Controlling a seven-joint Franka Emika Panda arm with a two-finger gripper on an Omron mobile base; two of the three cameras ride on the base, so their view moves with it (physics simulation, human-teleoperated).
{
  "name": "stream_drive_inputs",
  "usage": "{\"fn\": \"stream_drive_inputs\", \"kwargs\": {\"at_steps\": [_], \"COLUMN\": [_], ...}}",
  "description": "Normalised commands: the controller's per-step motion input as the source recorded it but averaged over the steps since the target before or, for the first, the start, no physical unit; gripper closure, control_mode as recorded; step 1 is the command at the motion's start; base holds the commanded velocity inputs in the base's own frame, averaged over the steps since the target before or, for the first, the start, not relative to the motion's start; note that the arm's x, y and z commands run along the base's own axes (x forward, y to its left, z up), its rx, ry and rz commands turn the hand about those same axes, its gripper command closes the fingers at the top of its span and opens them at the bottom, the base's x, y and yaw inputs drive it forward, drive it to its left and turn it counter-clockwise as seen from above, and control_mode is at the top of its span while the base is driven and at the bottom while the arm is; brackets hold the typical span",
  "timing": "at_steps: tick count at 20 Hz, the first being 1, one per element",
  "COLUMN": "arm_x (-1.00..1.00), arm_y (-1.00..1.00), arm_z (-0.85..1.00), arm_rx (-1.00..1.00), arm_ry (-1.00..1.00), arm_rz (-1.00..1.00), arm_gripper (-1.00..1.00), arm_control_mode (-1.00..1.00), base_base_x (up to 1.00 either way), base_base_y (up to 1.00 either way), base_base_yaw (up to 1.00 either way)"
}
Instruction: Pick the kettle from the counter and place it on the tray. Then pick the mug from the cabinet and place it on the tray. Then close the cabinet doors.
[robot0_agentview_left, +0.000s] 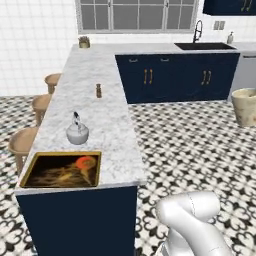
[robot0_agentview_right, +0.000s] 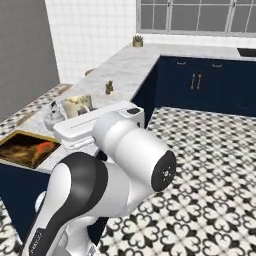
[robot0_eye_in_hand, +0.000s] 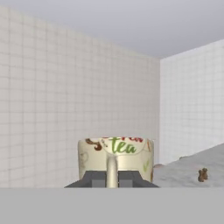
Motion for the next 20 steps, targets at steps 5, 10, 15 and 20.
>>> {"fn": "stream_drive_inputs", "kwargs": {"at_steps": [5, 10, 15, 20], "arm_x": [0.0, 0.0, 0.0, 0.0], "arm_y": [0.0, 0.0, 0.0, 0.0], "arm_z": [0.0, 0.0, 0.0, 0.0], "arm_rx": [0.0, 0.0, 0.0, 0.0], "arm_ry": [0.0, 0.0, 0.0, 0.0], "arm_rz": [0.0, 0.0, 0.0, 0.0], "arm_gripper": [1.0, 1.0, 1.0, 1.0], "arm_control_mode": [1.0, 1.0, 1.0, 1.0], "base_base_x": [-0.1, 0.0, -0.02, 0.02], "base_base_y": [0.96, 0.8, 0.62, 0.55], "base_base_yaw": [0.46, 0.35, 0.07, 0.0]}}
